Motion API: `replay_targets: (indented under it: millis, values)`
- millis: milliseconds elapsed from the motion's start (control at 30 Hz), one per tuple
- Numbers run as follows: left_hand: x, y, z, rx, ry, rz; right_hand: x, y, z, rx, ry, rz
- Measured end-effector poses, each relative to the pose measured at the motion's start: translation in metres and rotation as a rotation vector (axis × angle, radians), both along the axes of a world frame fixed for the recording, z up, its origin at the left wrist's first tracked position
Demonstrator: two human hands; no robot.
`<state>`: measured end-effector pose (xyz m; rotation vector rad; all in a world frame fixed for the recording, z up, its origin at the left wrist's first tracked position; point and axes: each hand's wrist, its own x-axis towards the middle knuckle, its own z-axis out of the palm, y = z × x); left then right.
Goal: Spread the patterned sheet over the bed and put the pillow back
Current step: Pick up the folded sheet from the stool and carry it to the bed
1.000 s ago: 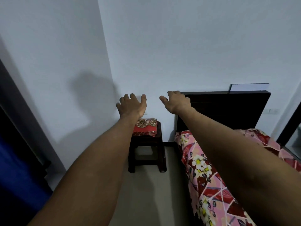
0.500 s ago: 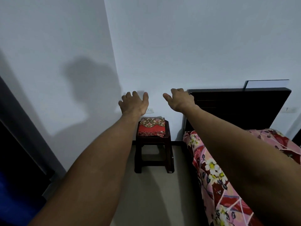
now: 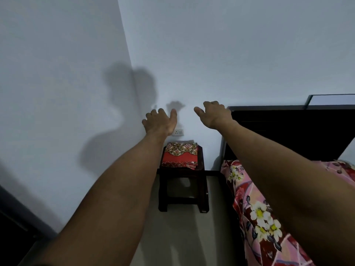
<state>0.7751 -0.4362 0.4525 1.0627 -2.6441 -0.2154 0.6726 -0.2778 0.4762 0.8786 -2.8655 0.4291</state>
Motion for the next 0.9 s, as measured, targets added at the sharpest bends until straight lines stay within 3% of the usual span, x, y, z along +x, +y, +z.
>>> replay_targets:
  millis: [633, 900]
  values:
    - [-0.139, -0.080, -0.039, 0.049, -0.079, 0.061, -0.150, -0.097, -0.041, 0.069, -0.076, 0.087]
    - [-0.194, -0.153, -0.073, 0.094, -0.115, 0.042, -0.197, -0.164, -0.076, 0.108, -0.104, 0.076]
